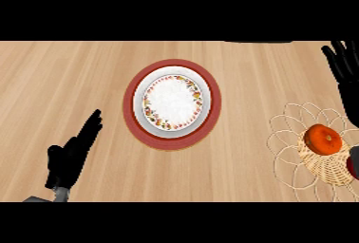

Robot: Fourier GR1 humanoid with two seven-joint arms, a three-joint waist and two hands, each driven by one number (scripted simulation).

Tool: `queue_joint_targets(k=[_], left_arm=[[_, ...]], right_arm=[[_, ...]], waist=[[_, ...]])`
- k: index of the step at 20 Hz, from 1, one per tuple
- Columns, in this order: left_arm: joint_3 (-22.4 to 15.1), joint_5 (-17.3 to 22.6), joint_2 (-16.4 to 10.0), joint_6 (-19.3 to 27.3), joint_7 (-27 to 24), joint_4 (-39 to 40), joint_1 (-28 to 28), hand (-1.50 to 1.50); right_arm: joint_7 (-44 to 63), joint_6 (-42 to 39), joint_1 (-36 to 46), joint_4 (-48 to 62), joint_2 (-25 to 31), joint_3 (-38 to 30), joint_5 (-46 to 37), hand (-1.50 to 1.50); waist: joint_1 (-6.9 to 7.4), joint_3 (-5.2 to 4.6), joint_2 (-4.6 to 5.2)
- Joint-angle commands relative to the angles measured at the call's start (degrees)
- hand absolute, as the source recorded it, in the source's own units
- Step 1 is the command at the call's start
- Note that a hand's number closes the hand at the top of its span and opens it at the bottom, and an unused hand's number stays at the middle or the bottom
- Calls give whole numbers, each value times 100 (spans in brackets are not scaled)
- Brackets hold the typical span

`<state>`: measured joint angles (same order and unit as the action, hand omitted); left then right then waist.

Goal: Pick the squash from the placemat and place it in the plate

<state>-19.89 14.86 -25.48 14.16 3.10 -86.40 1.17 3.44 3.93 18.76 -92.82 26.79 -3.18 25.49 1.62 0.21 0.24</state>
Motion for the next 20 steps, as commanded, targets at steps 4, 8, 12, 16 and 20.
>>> queue_joint_targets(k=[4, 8, 12, 16, 20], left_arm=[[480, -53, -204, -170, -719, 19, 45, 0], [528, 19, -111, -102, -672, 120, 101, 0], [702, 230, -158, -357, -699, 238, 193, 0], [739, 123, 133, -420, -1208, 749, 115, 0], [1011, 233, 18, -740, -1423, 1165, 182, 0]], right_arm=[[289, 1438, 442, 1501, -426, -318, -632, 150], [560, 2311, -223, 1885, 1033, -10, -2586, 150], [-58, 4558, -228, 1831, -766, -12, -2996, -150], [-24, 5383, -158, 1952, -1253, 623, -3952, -150], [1285, 5910, -715, 1329, -1126, 1029, -5147, -150]], waist=[[85, -25, 27], [-96, -154, 145], [-83, -33, 1], [-126, -32, -12], [-236, -44, -46]])
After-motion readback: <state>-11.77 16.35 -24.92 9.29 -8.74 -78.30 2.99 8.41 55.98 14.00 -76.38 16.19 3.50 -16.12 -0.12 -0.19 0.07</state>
